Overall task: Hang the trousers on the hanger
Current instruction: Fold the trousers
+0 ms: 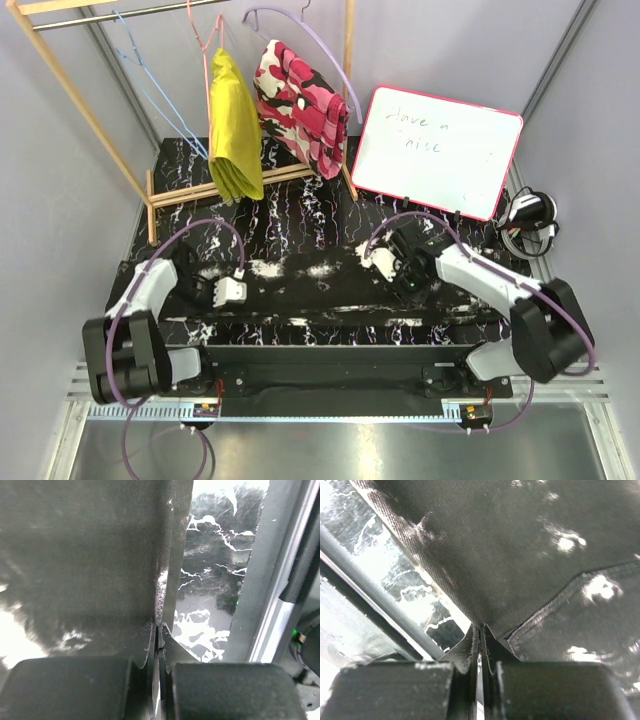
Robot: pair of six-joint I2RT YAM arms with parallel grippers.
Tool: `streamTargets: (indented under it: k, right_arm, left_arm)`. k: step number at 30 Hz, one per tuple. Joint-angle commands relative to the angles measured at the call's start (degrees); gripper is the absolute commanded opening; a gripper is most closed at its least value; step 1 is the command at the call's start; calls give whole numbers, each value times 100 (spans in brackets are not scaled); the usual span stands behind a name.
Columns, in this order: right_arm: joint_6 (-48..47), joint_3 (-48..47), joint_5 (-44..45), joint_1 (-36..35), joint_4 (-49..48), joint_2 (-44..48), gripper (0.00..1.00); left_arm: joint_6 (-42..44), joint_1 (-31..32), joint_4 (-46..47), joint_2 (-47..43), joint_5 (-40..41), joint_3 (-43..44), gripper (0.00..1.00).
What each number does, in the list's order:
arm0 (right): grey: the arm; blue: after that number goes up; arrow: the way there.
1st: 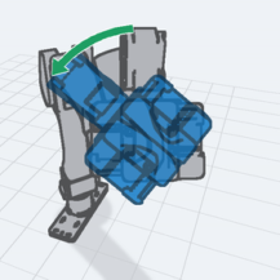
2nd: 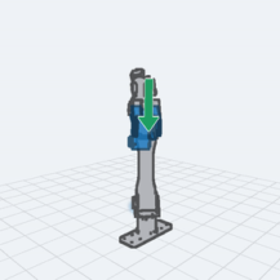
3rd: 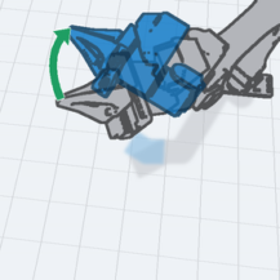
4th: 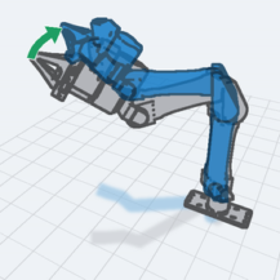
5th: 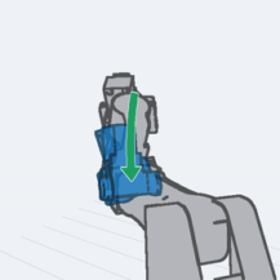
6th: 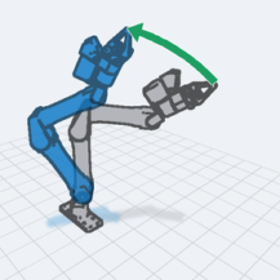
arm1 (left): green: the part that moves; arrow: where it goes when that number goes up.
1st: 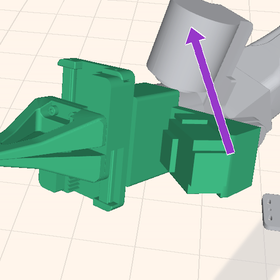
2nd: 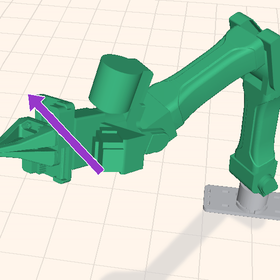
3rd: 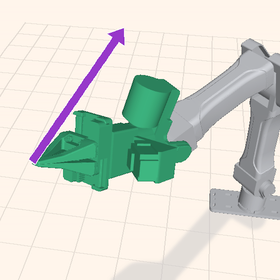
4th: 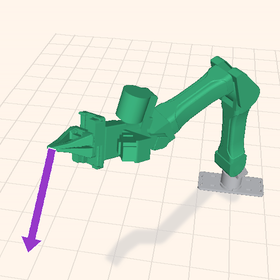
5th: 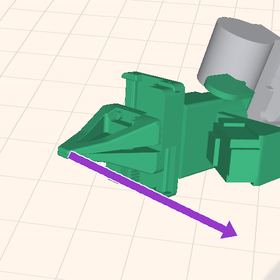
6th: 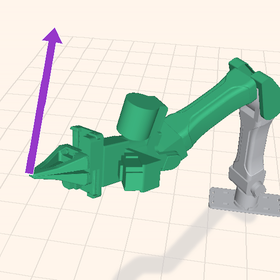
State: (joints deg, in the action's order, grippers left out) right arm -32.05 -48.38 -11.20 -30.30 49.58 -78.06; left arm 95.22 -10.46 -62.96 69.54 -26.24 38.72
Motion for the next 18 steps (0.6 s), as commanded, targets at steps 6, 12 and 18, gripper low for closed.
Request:
streamTargets:
  k: [6,12,18]
  right_arm:
    - [-169,-66,83,-107,51,-711,20]
    - [-363,74,162,-107,306,-131,17]
    - [-433,-153,128,-55,763,377,51]
  left_arm:
    - [-381,-88,873,535,664,-66,16]
    - [-311,-175,382,-45,524,-137,32]
    - [-434,-667,-524,-81,-82,671,42]
